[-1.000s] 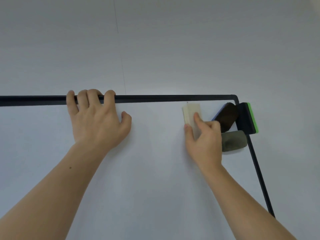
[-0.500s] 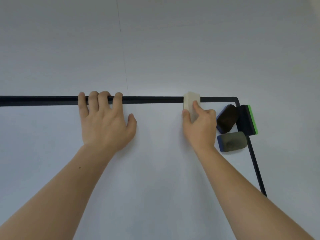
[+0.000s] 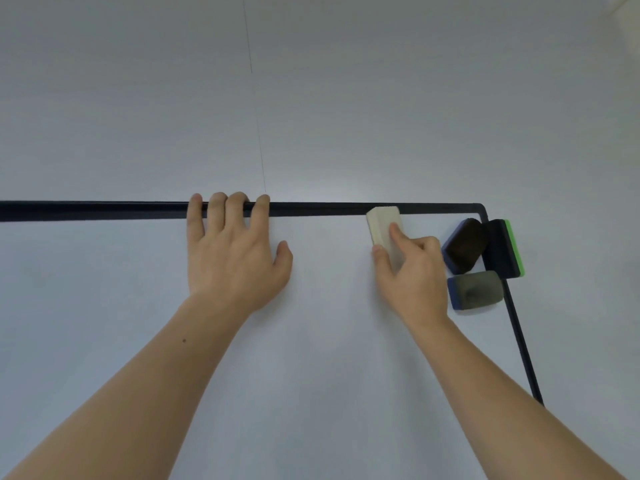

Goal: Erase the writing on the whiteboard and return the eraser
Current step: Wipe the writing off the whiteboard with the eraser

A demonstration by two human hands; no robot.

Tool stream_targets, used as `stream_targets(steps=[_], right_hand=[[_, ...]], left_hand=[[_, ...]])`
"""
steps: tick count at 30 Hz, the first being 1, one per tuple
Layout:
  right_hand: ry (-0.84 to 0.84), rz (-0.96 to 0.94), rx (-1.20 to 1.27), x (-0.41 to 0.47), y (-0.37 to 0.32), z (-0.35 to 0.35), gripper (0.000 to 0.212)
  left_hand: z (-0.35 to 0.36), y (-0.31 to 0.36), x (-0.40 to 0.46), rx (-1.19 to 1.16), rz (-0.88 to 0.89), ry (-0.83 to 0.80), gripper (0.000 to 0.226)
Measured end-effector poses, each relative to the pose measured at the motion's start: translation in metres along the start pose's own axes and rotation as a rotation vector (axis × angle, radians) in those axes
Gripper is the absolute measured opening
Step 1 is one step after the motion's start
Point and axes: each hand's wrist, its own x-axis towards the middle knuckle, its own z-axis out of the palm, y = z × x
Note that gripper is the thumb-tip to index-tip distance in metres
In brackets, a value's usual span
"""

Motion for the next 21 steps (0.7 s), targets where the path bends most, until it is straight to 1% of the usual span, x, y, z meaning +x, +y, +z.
stream_targets(steps=[4, 6, 10, 12, 21], right_hand=[[0.032, 0.137, -0.078, 0.017, 0.007, -0.009, 0.052], [0.012, 0.135, -0.065, 0.009, -0.002, -0.006, 0.052], [-0.032, 0.024, 0.011, -0.026, -0.025, 0.000, 0.051], [-0.080, -0.036, 0.034, -0.047, -0.042, 0.003, 0.050], [-0.217, -0.355, 0.138, -0.149, -0.121, 0.025, 0.048]], left_hand=[[-0.006, -0.009, -0.002, -0.001, 0.053, -0.024, 0.068], [-0.009, -0.015, -0.006, -0.022, 0.072, -0.030, 0.069], [-0.017, -0.023, -0.024, -0.076, 0.115, -0.043, 0.068], [-0.022, -0.033, -0.037, -0.100, 0.122, -0.060, 0.068], [-0.059, -0.110, -0.124, -0.128, 0.223, -0.144, 0.064]])
